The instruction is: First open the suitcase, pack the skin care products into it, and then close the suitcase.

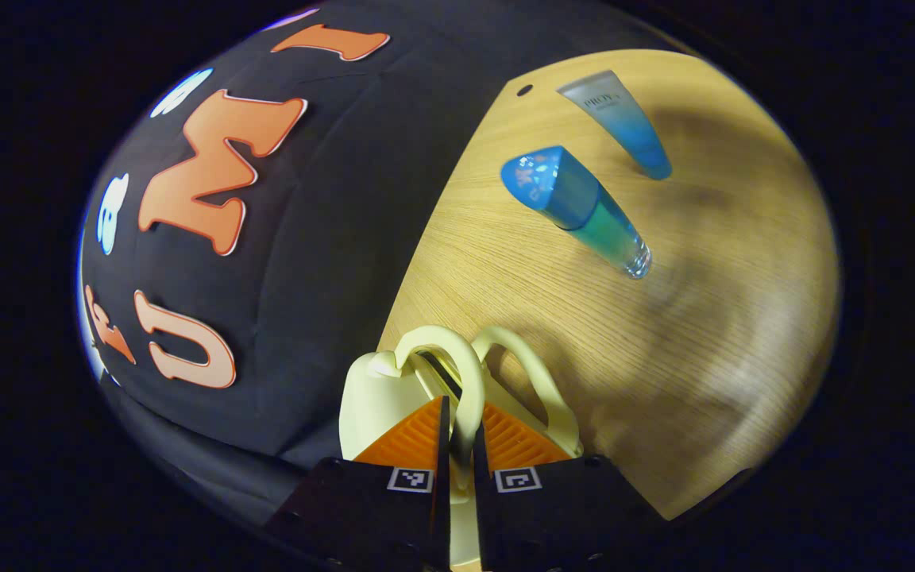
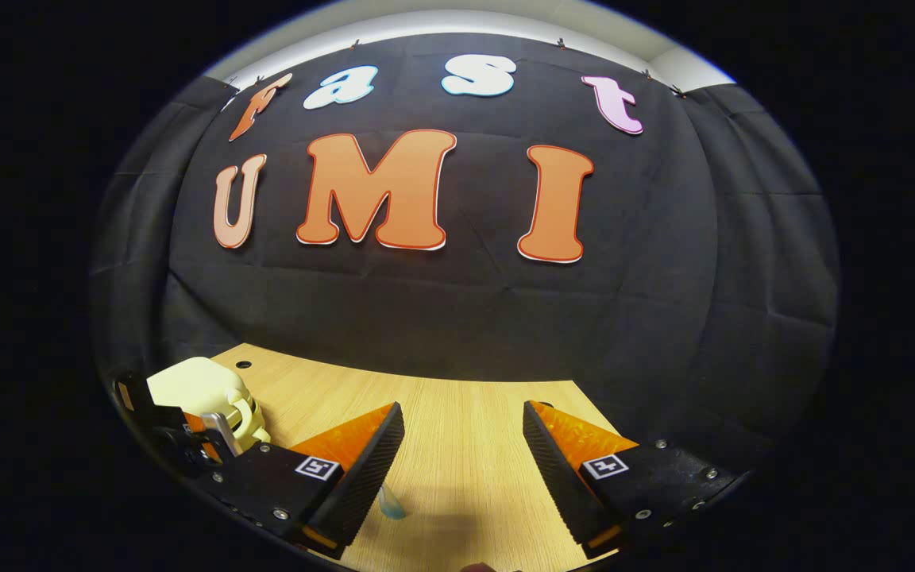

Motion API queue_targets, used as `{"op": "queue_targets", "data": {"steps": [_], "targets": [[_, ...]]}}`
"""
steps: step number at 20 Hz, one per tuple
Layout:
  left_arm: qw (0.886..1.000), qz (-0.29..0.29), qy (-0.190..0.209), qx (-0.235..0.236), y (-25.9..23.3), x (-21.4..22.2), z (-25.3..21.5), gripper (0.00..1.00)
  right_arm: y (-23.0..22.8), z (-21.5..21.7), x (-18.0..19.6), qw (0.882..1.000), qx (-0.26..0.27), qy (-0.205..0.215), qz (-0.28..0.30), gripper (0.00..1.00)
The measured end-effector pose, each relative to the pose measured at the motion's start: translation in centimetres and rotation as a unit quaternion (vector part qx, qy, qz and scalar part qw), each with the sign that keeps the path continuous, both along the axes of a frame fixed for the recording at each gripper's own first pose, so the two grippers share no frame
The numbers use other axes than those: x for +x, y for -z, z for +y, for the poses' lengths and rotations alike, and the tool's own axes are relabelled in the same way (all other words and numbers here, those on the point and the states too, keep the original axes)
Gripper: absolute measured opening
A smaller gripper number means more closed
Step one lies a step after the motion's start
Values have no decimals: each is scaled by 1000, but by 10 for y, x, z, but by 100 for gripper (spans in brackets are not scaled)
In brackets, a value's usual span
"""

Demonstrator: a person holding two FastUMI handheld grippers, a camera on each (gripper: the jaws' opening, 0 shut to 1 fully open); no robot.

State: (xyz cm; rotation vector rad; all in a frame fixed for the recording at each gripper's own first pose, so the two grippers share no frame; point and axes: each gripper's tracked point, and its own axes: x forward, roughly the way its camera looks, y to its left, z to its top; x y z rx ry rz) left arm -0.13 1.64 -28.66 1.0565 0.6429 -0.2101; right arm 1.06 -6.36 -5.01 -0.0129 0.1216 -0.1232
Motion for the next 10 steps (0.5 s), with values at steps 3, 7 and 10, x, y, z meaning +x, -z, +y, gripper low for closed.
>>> {"op": "queue_targets", "data": {"steps": [3, 7, 10], "targets": [[999, -43, -4, -24, -25, 7, 4, 12, -1, 4, 0, 1000, -2, -4, 1, 95], [994, -105, -15, -37, -29, 21, 22, 3, -5, 17, 1, 1000, -5, -15, 0, 95], [987, -138, -45, -70, -46, 30, 39, 3, -8, 24, 2, 1000, -15, -22, -2, 96]]}}
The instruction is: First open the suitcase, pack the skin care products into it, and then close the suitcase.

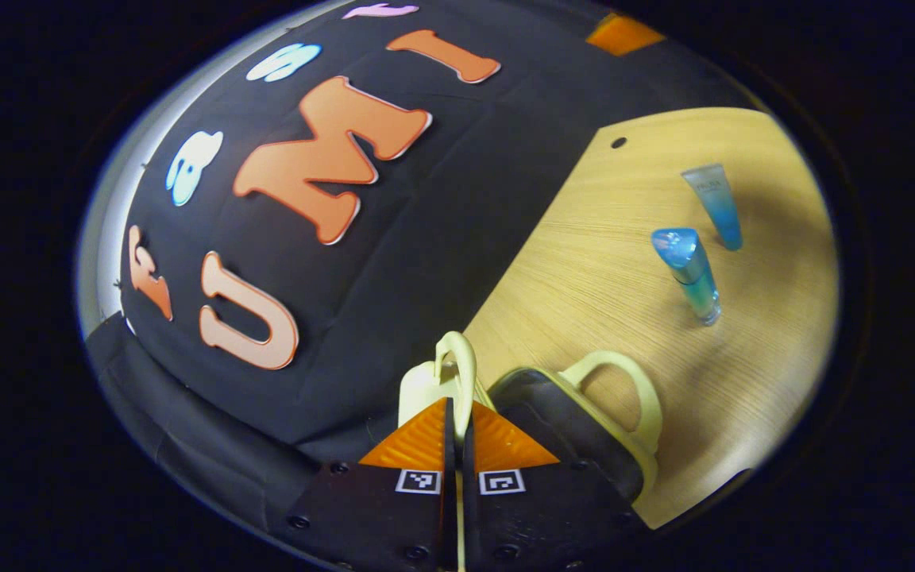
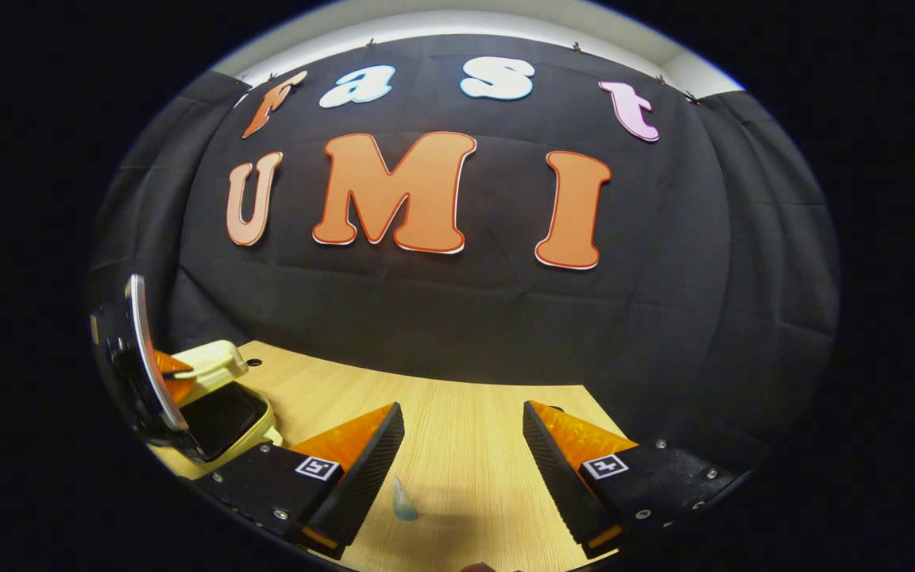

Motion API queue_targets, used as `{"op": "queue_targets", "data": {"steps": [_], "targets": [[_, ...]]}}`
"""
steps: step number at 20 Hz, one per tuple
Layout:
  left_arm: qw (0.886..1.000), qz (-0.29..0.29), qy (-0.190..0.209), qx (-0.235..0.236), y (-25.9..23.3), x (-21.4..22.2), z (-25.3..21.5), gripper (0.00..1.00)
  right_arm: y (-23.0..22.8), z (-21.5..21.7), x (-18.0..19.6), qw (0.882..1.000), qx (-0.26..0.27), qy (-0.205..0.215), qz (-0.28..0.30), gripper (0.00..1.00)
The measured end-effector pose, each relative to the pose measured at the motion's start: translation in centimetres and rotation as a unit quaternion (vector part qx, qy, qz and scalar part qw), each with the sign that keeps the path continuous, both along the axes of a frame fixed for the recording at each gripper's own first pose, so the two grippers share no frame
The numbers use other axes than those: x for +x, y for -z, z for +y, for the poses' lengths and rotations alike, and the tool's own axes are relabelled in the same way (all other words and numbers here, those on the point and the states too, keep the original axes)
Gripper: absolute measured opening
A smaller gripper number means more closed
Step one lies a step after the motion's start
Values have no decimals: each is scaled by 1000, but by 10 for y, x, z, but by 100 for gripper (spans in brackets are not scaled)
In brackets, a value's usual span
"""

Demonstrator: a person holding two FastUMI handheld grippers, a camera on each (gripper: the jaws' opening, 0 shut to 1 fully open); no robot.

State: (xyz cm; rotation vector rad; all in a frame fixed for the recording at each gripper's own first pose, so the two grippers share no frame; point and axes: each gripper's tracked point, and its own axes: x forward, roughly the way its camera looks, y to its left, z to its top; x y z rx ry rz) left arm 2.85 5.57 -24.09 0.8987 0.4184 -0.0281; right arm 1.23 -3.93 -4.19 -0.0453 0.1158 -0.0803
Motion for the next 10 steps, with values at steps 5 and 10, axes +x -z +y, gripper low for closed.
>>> {"op": "queue_targets", "data": {"steps": [5, 10], "targets": [[993, -43, -75, -77, -46, 0, 48, 3, -8, 13, 2, 1000, -5, -7, -4, 95], [979, -81, -130, -132, -65, 3, 95, 3, -14, 27, 1, 1000, -7, -12, -4, 95]]}}
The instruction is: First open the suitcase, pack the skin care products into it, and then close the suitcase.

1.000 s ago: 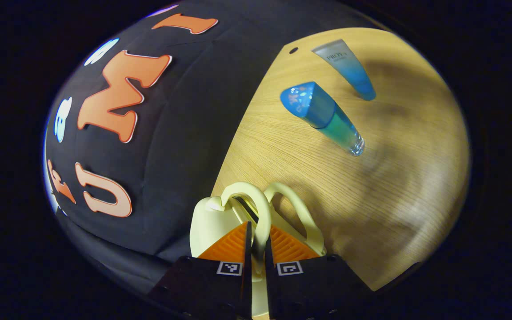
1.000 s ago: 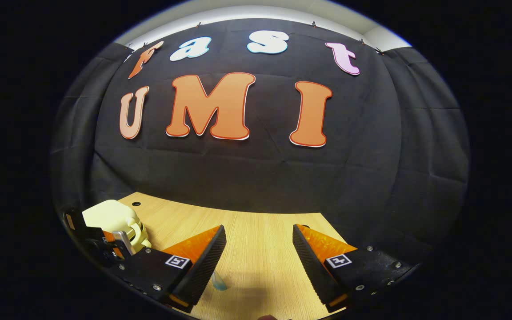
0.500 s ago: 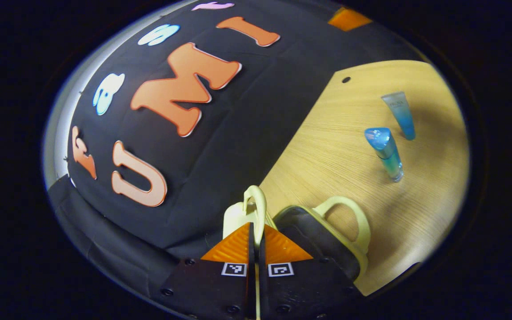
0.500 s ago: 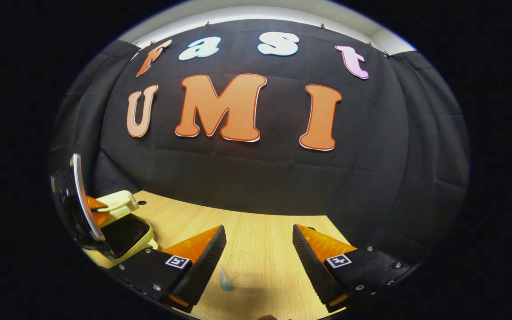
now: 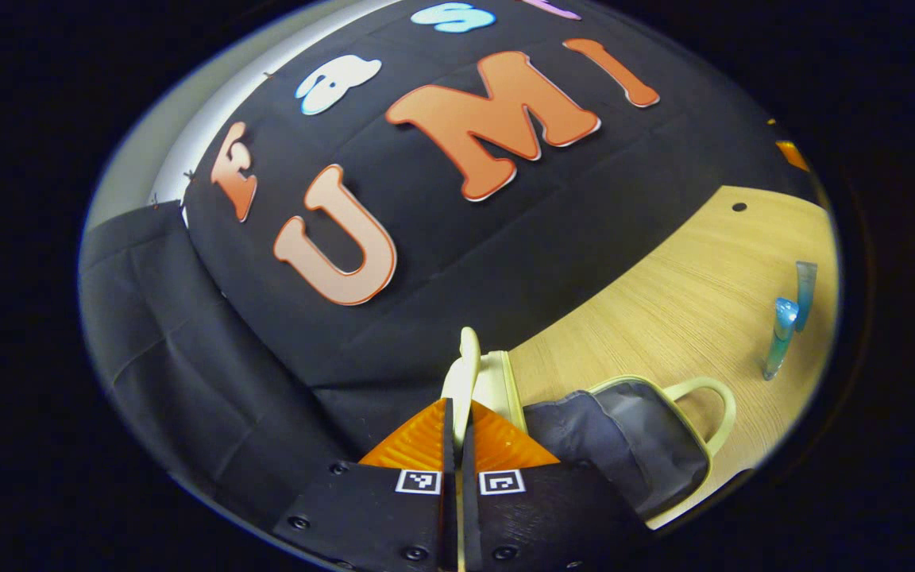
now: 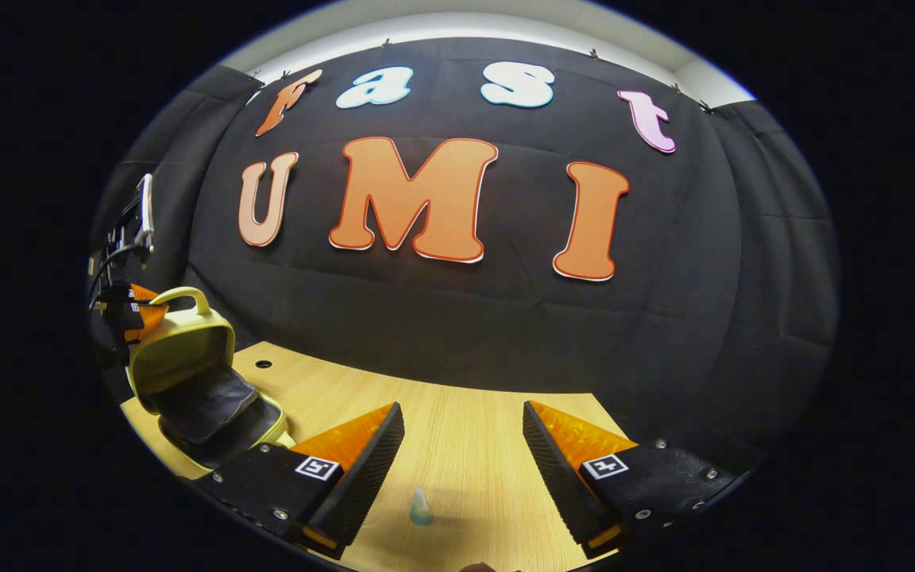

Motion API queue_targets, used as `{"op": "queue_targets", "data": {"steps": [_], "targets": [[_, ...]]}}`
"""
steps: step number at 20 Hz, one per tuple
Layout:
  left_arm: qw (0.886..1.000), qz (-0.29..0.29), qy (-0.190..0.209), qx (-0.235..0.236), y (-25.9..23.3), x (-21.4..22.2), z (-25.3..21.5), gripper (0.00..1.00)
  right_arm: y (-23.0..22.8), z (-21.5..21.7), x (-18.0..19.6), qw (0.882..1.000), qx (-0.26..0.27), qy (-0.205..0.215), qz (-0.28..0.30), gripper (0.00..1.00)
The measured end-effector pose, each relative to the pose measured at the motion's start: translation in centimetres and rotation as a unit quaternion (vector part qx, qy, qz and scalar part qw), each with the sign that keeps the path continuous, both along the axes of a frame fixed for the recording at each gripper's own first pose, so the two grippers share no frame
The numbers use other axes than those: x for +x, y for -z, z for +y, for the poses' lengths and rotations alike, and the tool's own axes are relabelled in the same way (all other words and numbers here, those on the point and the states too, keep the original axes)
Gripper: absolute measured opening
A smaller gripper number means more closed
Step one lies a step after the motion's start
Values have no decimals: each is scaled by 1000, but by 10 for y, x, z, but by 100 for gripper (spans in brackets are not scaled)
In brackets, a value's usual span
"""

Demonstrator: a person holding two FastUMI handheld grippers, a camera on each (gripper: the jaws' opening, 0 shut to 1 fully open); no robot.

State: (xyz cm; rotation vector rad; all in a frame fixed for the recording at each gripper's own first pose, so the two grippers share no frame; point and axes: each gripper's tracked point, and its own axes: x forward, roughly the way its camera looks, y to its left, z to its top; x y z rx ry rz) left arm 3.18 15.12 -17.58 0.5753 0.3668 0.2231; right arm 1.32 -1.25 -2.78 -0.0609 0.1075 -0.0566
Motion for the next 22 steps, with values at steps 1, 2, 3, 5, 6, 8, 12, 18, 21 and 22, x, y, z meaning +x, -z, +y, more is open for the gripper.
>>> {"op": "queue_targets", "data": {"steps": [1, 2, 3, 5, 6, 8, 12, 18, 21, 22], "targets": [[1000, -6, -6, -12, -2, 0, 8, 3, 0, 1, 0, 1000, -1, 0, 1, 95], [1000, -13, -16, -23, -7, -2, 22, 3, -1, 4, -1, 1000, -2, 0, 1, 95], [999, -16, -25, -34, -11, -2, 35, 3, -2, 7, -1, 1000, -3, 0, 1, 95], [997, -25, -46, -55, -15, -1, 60, 3, -4, 12, -1, 1000, -5, -1, 2, 95], [996, -28, -59, -67, -17, -1, 75, 3, -5, 15, -1, 1000, -8, 0, 3, 95], [992, -30, -84, -92, -20, -3, 109, 3, -6, 22, -1, 1000, -11, 1, 4, 95], [985, -26, -115, -127, -5, 4, 152, 3, -7, 37, -3, 1000, -7, 6, 7, 95], [973, -26, -133, -188, 5, 7, 205, 3, -2, 60, -4, 999, 11, 21, 23, 95], [968, -10, -151, -200, 33, 9, 221, 4, 1, 70, -7, 999, 4, 25, 28, 95], [966, -3, -159, -203, 41, 8, 227, 3, 0, 72, -8, 999, 3, 26, 30, 95]]}}
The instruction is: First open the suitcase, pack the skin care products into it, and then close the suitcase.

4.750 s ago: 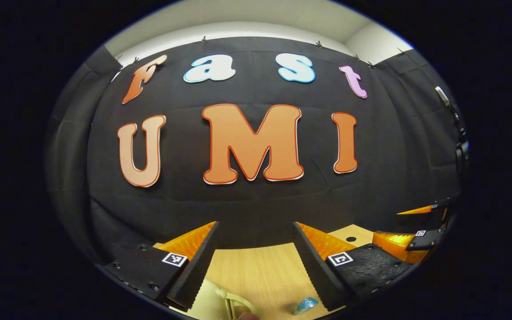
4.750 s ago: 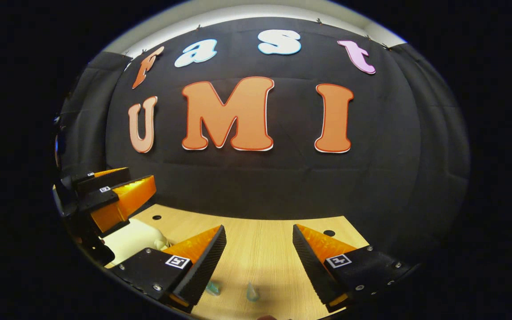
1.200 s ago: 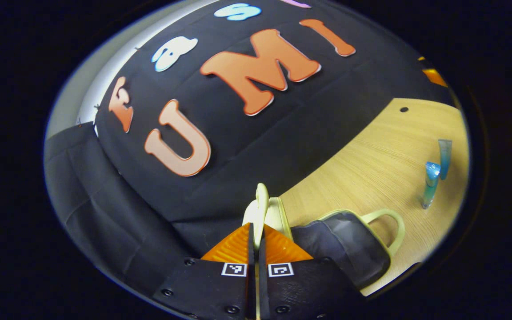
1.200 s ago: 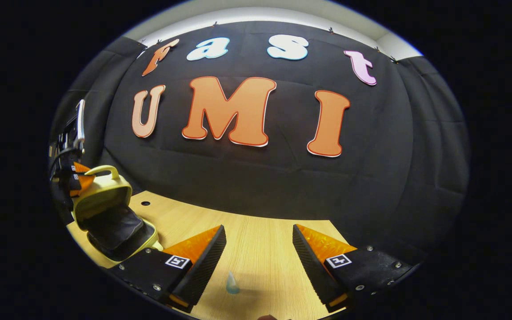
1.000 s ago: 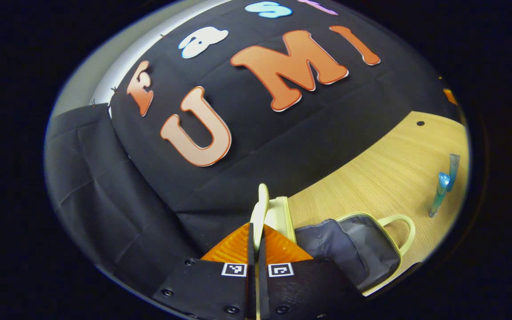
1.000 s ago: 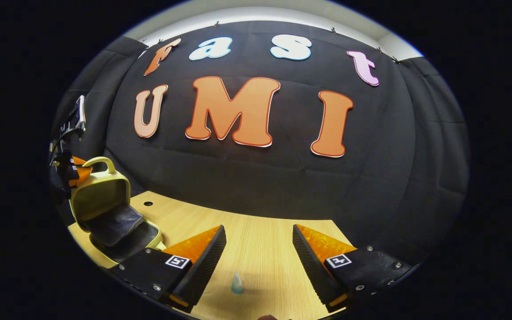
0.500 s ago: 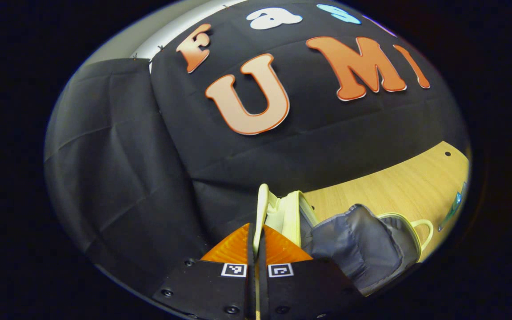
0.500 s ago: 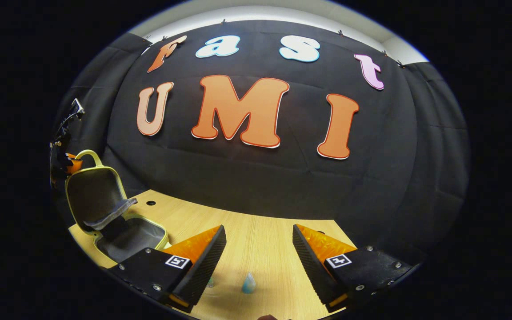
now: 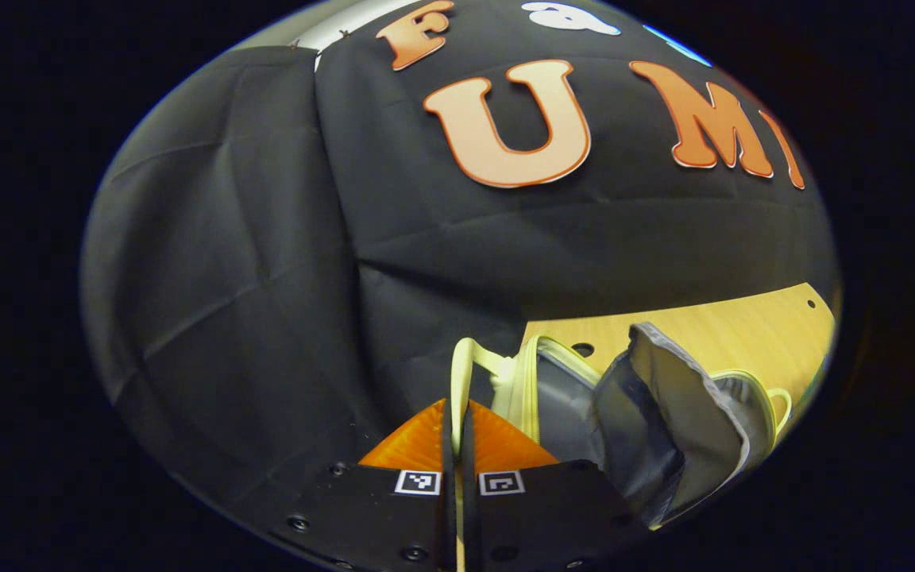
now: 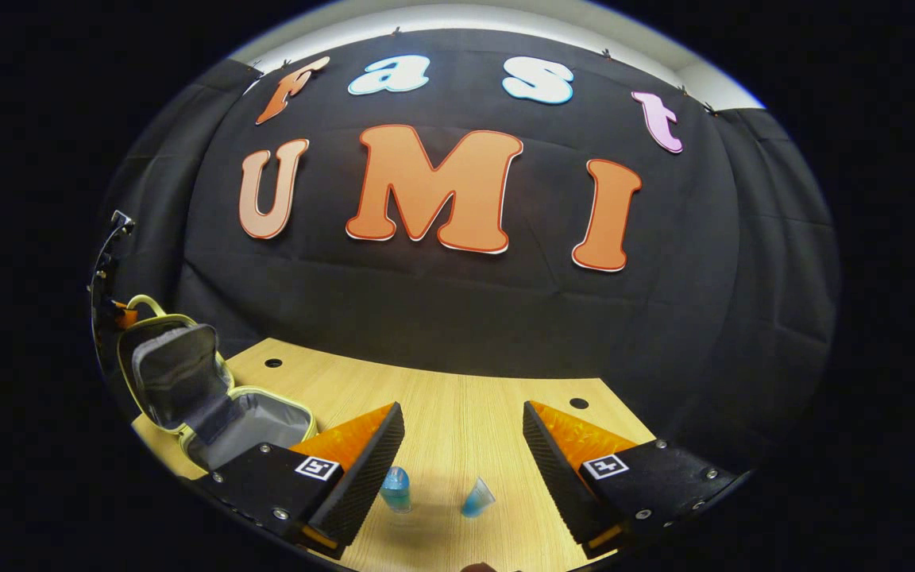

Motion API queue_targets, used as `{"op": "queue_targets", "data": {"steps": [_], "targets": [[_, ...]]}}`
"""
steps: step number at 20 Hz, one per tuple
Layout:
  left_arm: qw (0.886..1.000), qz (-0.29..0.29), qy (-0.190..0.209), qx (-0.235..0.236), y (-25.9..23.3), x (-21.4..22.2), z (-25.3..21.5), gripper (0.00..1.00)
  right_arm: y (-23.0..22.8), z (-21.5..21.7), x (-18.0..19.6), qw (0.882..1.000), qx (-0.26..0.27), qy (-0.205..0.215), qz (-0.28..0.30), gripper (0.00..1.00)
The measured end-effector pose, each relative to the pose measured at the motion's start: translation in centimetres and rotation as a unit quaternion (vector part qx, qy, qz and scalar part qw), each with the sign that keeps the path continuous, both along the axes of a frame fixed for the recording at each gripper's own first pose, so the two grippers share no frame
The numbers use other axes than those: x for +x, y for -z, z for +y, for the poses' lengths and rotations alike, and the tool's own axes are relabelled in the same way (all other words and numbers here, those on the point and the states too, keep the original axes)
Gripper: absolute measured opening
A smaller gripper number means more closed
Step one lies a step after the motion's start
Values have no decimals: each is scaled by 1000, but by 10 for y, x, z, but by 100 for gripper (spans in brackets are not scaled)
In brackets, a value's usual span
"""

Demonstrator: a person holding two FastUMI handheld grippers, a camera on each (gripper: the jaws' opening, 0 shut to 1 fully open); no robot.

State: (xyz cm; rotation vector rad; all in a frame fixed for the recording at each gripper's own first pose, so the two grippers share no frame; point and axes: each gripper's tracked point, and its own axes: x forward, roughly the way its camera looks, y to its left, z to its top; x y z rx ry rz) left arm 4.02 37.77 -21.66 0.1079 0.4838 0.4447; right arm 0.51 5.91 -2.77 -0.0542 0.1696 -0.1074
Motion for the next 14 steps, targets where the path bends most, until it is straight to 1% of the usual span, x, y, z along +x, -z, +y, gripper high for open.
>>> {"op": "queue_targets", "data": {"steps": [4, 6, 8, 9, 10, 11, 12, 13, 14], "targets": [[999, 30, -25, -25, 37, 2, 22, 4, 7, 11, 0, 1000, 8, 4, 13, 95], [998, 41, -34, -42, 43, 5, 31, 4, 9, 16, -1, 1000, 12, 5, 15, 96], [996, 47, -41, -59, 67, 5, 41, 4, 10, 19, -1, 1000, 12, 6, 18, 95], [996, 55, -48, -58, 80, 3, 46, 4, 11, 19, -1, 1000, 12, 6, 21, 95], [995, 62, -51, -63, 89, -7, 48, 7, 12, 20, -1, 1000, 12, 7, 23, 95], [994, 70, -62, -61, 98, -9, 54, 8, 12, 20, -2, 1000, 12, 7, 24, 96], [993, 76, -67, -67, 108, -12, 57, 12, 14, 19, -3, 1000, 10, 8, 26, 95], [992, 79, -81, -64, 111, -17, 60, 12, 13, 18, -3, 1000, 9, 9, 28, 95], [992, 74, -88, -50, 106, -16, 66, 17, 14, 17, -3, 999, 8, 10, 29, 95]]}}
